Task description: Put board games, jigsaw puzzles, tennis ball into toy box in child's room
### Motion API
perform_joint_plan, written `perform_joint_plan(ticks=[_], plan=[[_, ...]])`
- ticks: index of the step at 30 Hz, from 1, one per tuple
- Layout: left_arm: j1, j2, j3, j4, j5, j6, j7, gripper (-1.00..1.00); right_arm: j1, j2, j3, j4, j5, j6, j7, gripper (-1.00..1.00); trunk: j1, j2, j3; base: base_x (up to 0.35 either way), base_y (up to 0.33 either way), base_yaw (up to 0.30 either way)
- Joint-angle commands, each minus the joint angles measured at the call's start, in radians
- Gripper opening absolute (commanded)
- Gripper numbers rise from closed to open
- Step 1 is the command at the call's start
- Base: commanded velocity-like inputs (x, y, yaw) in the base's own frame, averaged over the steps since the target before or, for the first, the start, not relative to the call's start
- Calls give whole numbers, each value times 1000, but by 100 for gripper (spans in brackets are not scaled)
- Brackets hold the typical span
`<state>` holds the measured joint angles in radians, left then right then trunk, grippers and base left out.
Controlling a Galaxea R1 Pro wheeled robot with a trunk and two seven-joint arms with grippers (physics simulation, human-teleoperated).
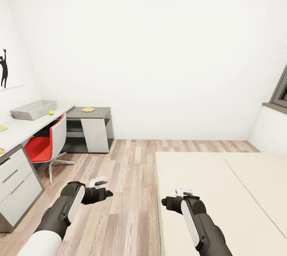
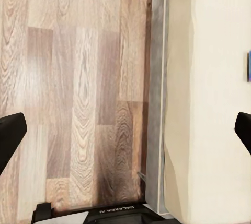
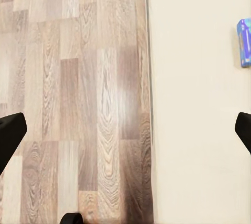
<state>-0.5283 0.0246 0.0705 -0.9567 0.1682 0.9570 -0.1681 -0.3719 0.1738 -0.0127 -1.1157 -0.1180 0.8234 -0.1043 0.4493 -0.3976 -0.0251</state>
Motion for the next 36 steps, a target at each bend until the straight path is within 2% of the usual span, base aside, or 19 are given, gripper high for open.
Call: perform_joint_plan(ticks=[1,36], plan=[[-1,0,2,-1,2,5,-2,100,-1,1,-1,-1,-11,3,-9,100,1,-2,-2,0,-17,0],[-1,0,2,-1,2,6,-2,100,-1,1,-1,-1,-11,3,-9,100,1,-2,-2,-11,-2,0]])
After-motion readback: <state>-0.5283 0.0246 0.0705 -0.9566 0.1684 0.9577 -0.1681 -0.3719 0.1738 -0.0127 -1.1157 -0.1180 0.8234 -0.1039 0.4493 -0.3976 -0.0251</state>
